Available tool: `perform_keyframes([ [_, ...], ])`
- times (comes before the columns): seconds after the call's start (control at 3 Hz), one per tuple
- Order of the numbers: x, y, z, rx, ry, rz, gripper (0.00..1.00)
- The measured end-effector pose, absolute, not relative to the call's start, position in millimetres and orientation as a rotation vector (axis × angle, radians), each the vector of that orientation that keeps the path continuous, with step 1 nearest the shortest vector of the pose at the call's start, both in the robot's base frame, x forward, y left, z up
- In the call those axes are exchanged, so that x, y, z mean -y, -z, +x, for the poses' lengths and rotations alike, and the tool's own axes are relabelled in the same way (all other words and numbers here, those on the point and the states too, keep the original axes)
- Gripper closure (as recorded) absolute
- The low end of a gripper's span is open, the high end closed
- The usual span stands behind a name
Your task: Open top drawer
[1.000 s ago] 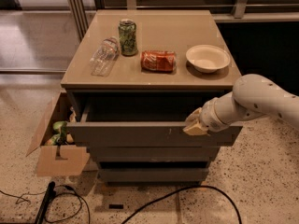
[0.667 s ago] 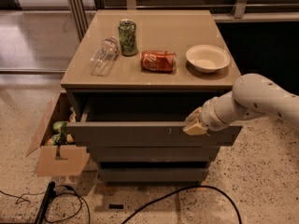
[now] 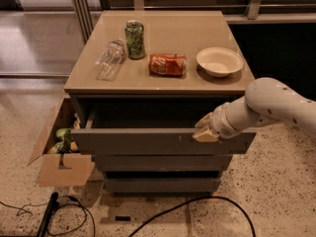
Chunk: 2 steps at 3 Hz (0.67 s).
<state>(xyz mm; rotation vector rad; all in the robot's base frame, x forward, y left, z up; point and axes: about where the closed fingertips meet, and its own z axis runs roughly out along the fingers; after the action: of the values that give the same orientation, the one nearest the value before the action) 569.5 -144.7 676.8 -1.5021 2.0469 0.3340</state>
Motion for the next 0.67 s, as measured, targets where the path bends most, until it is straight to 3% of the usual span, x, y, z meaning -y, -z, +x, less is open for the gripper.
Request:
perform_keyframes([
  [0.33,144.7,-676.8,569.5,-2.047,-0.334,-1.502,0.03],
  [0.67,144.7,-676.8,569.4,-2.047,-0.334,-1.502,0.16],
])
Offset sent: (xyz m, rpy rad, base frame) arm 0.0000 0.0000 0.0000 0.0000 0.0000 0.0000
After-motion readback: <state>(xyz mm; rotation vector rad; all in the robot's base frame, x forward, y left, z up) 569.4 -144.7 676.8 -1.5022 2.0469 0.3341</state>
